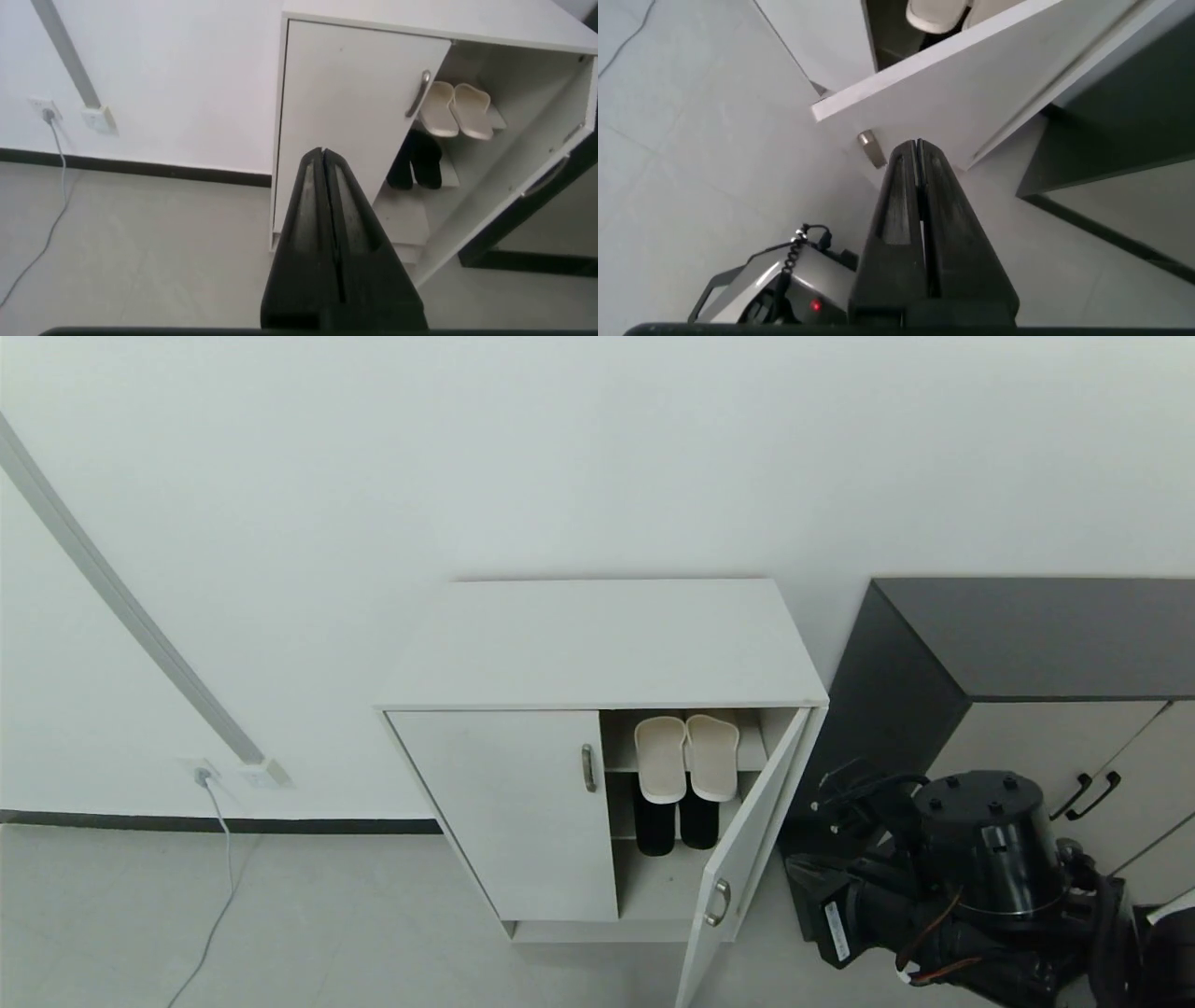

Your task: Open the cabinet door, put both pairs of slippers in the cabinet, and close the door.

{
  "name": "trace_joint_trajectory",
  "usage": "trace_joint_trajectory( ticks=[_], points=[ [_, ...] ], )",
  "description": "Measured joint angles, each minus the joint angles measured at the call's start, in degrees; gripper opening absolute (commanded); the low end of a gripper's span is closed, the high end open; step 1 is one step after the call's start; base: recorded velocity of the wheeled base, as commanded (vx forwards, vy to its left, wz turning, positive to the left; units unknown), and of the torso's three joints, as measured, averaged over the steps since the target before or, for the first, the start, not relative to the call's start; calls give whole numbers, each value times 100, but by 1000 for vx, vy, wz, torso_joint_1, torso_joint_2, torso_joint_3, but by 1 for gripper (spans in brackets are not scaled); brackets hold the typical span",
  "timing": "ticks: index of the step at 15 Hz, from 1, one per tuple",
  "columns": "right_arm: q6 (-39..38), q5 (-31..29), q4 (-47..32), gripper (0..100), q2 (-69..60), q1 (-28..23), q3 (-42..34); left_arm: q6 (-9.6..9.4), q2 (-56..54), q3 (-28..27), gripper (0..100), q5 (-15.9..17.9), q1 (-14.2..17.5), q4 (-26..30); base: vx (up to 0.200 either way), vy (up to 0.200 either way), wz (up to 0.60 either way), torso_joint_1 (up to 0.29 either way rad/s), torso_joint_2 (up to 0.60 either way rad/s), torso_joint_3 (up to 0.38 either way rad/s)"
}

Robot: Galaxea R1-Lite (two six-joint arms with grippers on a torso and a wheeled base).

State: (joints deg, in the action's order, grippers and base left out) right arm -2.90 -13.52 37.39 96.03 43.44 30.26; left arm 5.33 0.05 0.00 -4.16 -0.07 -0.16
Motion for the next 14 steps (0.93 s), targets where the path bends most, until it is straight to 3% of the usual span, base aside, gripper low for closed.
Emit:
trace_joint_trajectory(
  ticks=[7, 14],
  points=[
    [-11, -29, 378, 0, 522, 201, 119, 24, 0, 0, 0, -18, -2, 0, 0, 0, 0, 0, 0, 0],
    [-13, -30, 466, 0, 1228, 207, 706, 28, 0, 0, 0, -29, -2, -2, 0, 0, 0, 0, 0, 0]
  ],
)
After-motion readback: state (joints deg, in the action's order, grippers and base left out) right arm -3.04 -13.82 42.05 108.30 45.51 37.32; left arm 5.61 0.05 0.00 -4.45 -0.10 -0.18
